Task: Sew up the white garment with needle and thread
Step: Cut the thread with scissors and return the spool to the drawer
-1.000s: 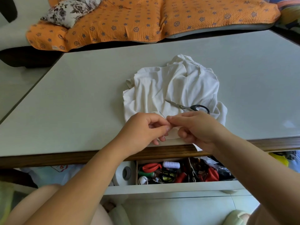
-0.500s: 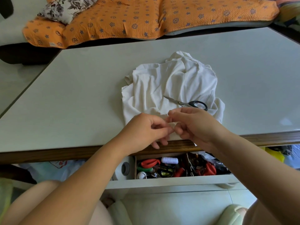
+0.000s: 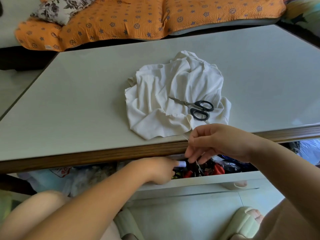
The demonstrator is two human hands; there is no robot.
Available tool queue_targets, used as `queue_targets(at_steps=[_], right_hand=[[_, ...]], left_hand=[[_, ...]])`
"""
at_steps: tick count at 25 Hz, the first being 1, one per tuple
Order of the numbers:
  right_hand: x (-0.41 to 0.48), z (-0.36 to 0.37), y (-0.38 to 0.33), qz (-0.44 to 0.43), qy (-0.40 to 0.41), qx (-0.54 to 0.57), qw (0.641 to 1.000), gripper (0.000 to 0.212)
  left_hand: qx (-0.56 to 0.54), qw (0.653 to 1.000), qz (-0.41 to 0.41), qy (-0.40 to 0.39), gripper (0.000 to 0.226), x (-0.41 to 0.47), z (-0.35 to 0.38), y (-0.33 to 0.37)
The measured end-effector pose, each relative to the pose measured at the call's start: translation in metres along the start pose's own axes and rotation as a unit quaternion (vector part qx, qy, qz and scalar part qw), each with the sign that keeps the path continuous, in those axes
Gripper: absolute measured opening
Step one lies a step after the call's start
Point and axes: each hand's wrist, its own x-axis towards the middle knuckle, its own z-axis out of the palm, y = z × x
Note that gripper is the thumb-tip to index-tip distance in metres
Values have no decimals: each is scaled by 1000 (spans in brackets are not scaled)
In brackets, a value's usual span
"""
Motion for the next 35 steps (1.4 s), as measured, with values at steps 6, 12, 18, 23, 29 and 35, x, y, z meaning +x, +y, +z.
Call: queue_targets(at_steps=[6, 12, 18, 23, 29, 35], right_hand=[[-21, -11, 17, 78, 16, -289, 954, 12], [-26, -12, 34, 78, 29, -308, 948, 9], [-30, -17, 36, 65, 65, -327, 940, 12], [-36, -18, 23, 24, 80, -273, 958, 11], [-33, -10, 12, -32, 93, -325, 941, 14], [-31, -16, 5, -1, 14, -318, 948, 20]], left_hand=[[-51, 996, -39, 55, 28, 54, 19, -14], [0, 996, -61, 63, 33, 57, 17, -1], [-93, 989, -45, 102, 35, 41, 25, 5], [-219, 971, -10, 100, 28, -1, 13, 15], [-241, 950, 11, 198, 24, -34, -3, 23], [-278, 928, 32, 247, 17, -51, -22, 23]])
